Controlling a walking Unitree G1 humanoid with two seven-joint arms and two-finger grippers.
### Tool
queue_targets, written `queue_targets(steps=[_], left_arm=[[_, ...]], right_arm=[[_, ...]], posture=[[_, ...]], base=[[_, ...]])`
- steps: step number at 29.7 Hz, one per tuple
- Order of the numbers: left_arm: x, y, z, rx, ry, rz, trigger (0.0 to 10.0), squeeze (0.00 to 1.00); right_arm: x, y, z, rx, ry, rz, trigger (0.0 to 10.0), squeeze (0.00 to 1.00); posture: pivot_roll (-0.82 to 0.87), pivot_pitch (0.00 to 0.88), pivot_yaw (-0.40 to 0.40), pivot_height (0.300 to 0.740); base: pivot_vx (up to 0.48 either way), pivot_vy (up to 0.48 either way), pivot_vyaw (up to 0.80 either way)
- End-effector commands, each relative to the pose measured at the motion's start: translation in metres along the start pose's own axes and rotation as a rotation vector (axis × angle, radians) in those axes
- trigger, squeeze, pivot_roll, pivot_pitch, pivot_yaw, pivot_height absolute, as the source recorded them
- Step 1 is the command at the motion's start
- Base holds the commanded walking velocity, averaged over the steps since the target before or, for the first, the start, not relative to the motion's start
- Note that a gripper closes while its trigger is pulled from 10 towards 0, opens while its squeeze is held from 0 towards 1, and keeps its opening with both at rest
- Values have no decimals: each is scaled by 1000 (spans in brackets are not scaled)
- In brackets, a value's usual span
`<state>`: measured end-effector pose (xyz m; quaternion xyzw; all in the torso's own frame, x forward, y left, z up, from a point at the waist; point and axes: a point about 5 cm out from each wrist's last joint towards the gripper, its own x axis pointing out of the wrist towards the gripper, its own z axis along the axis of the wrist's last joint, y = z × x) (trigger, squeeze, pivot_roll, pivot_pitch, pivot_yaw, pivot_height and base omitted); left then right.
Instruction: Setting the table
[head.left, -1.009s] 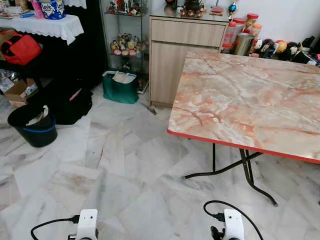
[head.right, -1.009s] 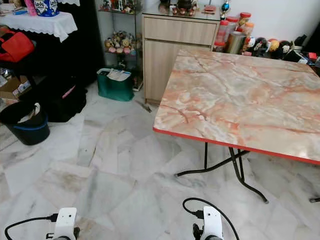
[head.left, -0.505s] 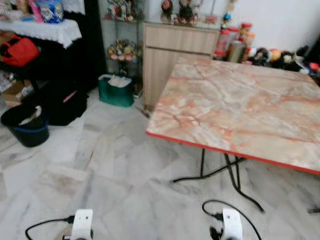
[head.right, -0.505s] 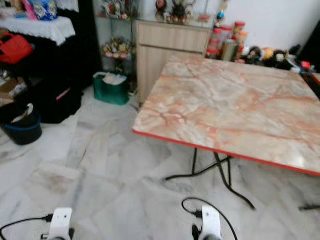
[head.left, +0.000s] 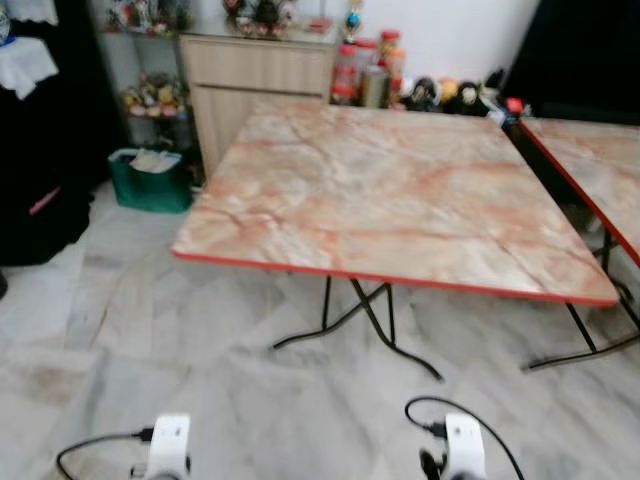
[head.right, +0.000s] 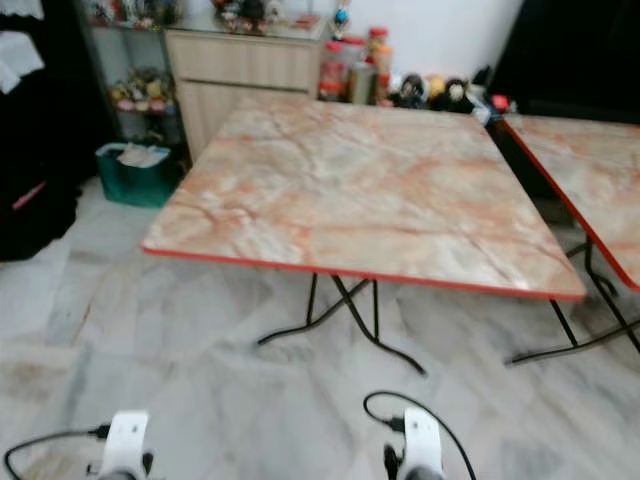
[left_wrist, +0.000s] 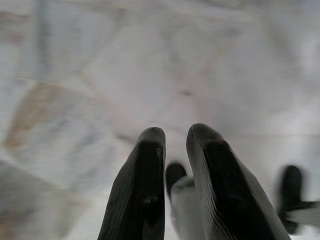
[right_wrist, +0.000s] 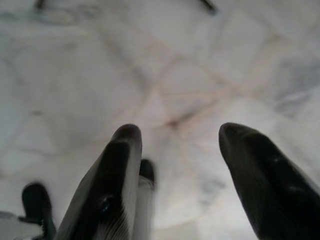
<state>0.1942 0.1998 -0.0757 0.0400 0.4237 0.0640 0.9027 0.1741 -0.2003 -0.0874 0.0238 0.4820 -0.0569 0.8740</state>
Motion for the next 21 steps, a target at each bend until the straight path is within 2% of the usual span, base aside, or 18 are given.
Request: queue_targets(steps=[1,16,21], left_arm=[[0,11,-2,30,14,21,10000,0],[0,15,1,44,10,24,10000,0],[0,15,0,40,15,24,10000,0]], right_arm=[[1,7,8,-13,-23,16,10000,0],[2,11,9,19,-28,12,10000,0],[2,12,9,16,-28,15,10000,0]], posture=[[43,0,-45,740],[41,0,-24,740],[39,0,-17,740]], base=[[0,-431,0],[0,-430,0],[282,-384,0]])
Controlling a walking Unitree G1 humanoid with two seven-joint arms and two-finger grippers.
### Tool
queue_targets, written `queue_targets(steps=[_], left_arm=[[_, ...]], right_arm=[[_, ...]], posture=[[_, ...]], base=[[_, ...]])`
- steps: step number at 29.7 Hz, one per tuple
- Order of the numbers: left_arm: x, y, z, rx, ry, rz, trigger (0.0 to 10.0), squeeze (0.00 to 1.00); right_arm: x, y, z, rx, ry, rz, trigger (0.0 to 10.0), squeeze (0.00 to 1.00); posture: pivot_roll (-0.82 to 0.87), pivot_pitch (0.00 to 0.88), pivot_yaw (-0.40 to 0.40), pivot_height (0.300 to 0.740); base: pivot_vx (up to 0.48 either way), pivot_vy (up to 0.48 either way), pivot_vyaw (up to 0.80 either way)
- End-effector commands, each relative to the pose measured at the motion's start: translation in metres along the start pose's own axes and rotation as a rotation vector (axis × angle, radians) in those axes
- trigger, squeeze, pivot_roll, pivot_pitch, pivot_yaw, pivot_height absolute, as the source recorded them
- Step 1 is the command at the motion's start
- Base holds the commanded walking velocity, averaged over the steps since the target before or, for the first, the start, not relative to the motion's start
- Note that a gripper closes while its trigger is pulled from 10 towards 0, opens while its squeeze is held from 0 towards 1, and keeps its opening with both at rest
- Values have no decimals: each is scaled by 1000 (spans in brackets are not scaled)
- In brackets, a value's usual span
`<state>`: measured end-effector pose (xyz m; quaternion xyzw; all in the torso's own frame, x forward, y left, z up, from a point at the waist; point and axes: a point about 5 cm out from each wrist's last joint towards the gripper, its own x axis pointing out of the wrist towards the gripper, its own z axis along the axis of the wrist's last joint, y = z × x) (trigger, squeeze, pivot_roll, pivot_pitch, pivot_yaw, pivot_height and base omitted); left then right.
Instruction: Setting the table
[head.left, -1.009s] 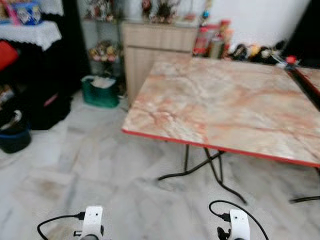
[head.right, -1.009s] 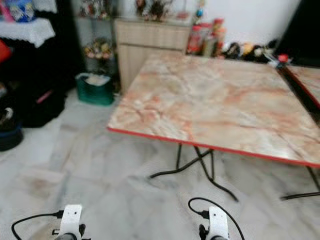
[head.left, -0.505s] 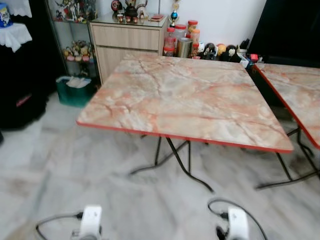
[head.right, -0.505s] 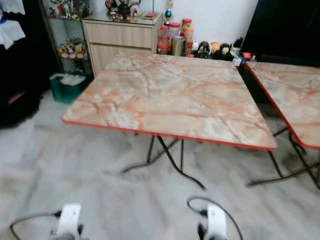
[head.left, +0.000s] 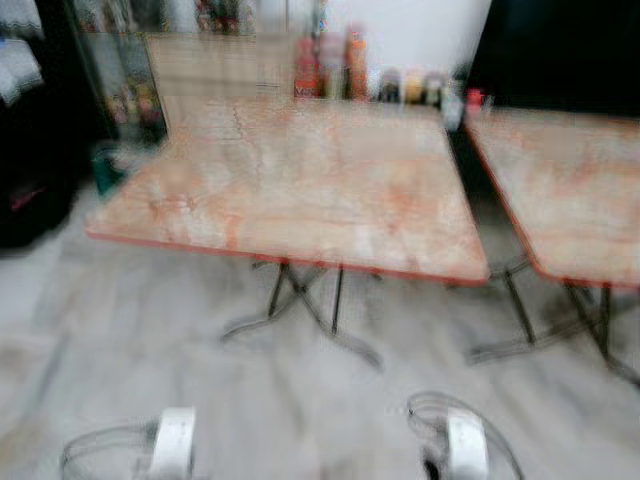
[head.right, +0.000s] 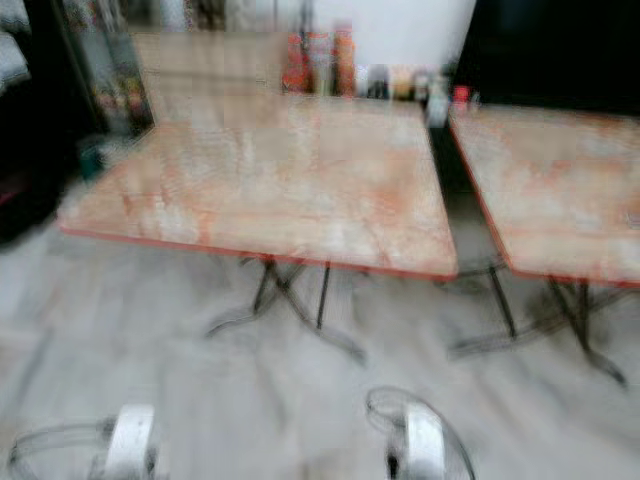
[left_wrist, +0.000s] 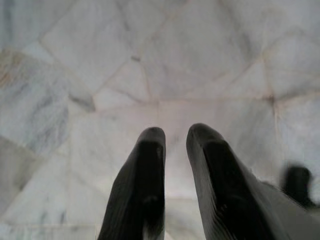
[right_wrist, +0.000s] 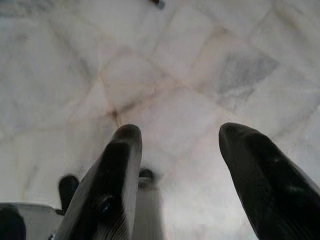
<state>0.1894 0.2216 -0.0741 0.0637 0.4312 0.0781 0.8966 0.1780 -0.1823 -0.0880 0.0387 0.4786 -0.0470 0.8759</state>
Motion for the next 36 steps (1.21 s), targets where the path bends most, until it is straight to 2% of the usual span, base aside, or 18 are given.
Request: queue_targets(steps=[1,13,17,36], left_arm=[[1,-7,2,9,0,-23,10000,0],[1,-10,4,18,-2,-43,10000,0],[1,-13,4,44,-6,-58,10000,0],[0,-16,3,61,-9,-69,10000,0]], right_arm=[[0,-6,8,-1,-23,-15,10000,0],[1,-6,9,0,-23,-15,10000,0],[1,-6,9,2,-23,-16,10000,0],[1,-6,9,2,-25,-16,10000,0]], posture=[[37,0,-16,740],[36,0,-15,740],[35,0,-16,740],[29,0,-17,740]], base=[[315,-356,0],[378,-287,0],[344,-326,0],[0,-455,0]])
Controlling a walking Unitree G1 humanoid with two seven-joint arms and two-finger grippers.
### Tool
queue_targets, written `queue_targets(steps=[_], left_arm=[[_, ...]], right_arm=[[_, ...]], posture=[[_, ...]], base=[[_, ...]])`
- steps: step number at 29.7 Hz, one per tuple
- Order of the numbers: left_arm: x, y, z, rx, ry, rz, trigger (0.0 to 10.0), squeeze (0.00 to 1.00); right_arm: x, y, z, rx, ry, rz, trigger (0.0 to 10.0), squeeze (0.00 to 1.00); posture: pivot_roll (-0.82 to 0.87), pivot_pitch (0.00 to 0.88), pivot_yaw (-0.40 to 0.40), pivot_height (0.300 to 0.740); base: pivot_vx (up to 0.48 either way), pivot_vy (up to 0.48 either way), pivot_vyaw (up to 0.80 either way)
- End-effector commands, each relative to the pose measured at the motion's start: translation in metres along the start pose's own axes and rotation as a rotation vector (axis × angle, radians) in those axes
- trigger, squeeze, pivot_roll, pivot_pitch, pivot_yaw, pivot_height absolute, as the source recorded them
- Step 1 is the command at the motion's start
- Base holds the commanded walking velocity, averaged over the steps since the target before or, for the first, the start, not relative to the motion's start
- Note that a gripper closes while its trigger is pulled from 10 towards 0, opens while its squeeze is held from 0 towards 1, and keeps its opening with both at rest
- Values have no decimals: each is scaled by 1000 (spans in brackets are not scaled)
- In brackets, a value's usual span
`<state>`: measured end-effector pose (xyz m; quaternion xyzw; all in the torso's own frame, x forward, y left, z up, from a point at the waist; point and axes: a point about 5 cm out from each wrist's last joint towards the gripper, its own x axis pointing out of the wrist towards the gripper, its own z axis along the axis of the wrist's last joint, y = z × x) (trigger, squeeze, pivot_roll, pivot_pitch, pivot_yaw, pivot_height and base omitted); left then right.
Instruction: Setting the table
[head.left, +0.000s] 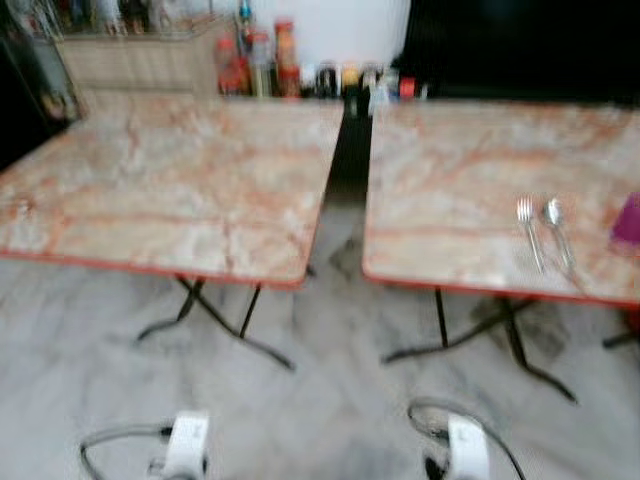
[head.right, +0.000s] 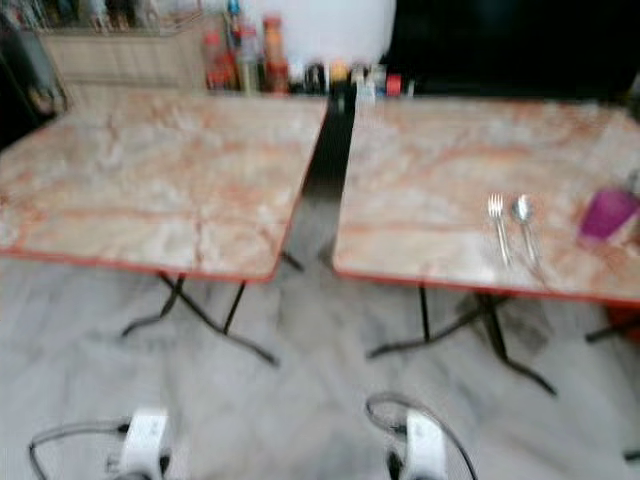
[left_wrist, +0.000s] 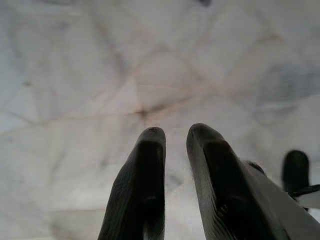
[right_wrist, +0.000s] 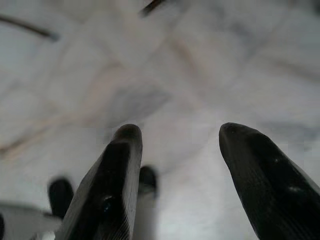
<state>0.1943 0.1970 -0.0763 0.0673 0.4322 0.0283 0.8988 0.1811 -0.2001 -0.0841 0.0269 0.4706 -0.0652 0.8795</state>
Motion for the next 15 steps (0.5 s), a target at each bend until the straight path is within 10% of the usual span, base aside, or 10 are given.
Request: queue_targets(steps=[1,15], left_arm=[[0,9,-1,13,0,17,10000,0],[0,8,0,16,-2,14,10000,0]], right_arm=[[1,12,2,6,-5,27,10000,0],[1,12,-1,10,-1,30,10000,0]], posture=[[29,0,-17,740],[29,0,-16,740]], base=[[0,-458,0],[109,-431,0]])
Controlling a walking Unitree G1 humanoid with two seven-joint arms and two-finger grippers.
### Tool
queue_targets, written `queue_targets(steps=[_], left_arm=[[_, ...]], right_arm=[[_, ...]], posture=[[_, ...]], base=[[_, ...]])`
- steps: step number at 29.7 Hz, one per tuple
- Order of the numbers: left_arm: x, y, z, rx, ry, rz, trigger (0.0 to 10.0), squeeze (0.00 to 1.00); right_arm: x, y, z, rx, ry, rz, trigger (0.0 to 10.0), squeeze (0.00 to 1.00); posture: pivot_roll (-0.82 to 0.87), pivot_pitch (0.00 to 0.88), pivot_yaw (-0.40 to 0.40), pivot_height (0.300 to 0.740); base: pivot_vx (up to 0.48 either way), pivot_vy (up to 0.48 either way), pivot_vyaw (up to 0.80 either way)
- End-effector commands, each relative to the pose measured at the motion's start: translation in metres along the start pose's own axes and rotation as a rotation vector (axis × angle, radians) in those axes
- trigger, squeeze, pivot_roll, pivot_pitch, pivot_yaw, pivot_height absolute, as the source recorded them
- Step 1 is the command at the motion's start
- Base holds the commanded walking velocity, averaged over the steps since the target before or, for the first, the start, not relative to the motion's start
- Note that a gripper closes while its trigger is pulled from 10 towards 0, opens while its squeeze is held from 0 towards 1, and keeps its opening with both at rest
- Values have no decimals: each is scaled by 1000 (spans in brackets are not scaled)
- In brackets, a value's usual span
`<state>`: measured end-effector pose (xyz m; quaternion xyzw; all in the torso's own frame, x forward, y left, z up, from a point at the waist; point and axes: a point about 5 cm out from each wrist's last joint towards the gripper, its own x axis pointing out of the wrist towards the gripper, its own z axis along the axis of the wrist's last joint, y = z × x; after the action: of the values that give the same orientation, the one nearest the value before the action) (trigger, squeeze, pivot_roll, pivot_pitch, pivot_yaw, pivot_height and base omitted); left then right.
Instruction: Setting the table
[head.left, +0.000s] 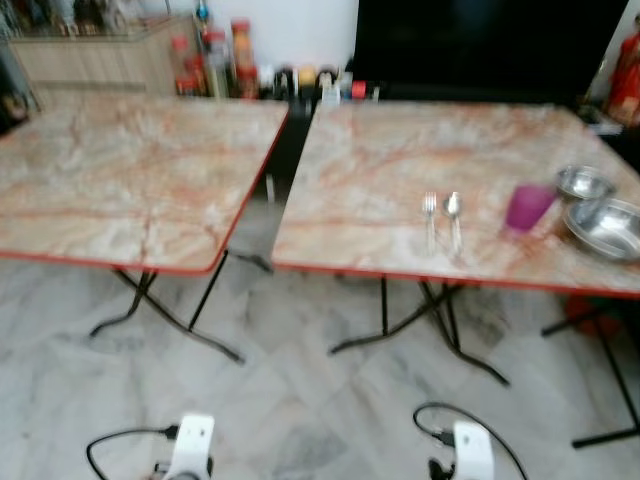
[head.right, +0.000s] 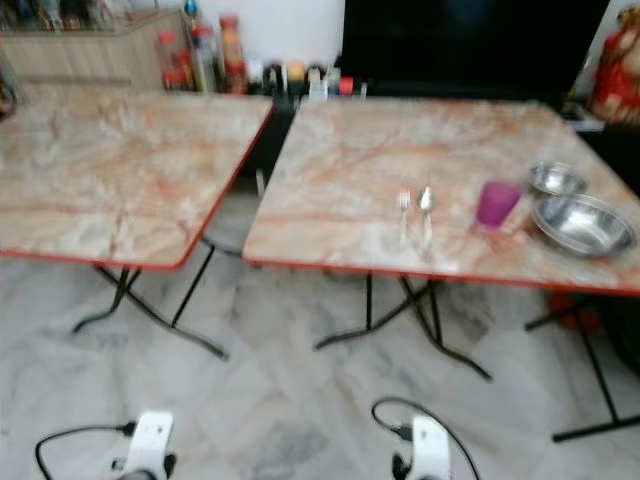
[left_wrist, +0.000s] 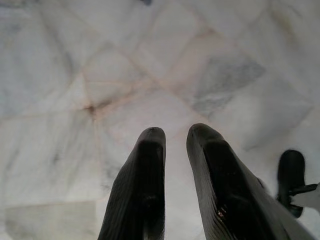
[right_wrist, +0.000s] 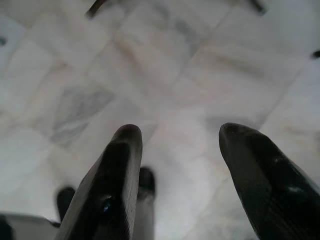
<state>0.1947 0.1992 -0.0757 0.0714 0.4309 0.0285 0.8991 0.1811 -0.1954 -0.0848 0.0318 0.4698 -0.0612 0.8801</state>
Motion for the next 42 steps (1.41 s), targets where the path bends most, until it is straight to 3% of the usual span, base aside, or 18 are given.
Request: queue_targets(steps=[1,7,18,34,42], left_arm=[[0,5,0,8,1,10,10000,0],[-1,6,-2,8,5,7,10000,0],[-1,11,-5,-45,9,6,10000,0],[1,9,4,-41,-8,-5,10000,0],[0,6,0,-44,10,-8,10000,0]], right_arm=[[1,7,0,6,0,18,10000,0],[0,7,-1,6,4,16,10000,0],[0,7,-2,11,3,15,10000,0],[1,9,0,18,0,9,10000,0],[1,9,3,21,-10,9,10000,0]], posture=[[29,0,-16,740],[27,0,-15,740],[18,0,-5,740],[14,0,0,740],[7,0,-1,740]], base=[[270,-394,0],[308,-349,0],[46,0,0],[386,0,0],[408,0,0]])
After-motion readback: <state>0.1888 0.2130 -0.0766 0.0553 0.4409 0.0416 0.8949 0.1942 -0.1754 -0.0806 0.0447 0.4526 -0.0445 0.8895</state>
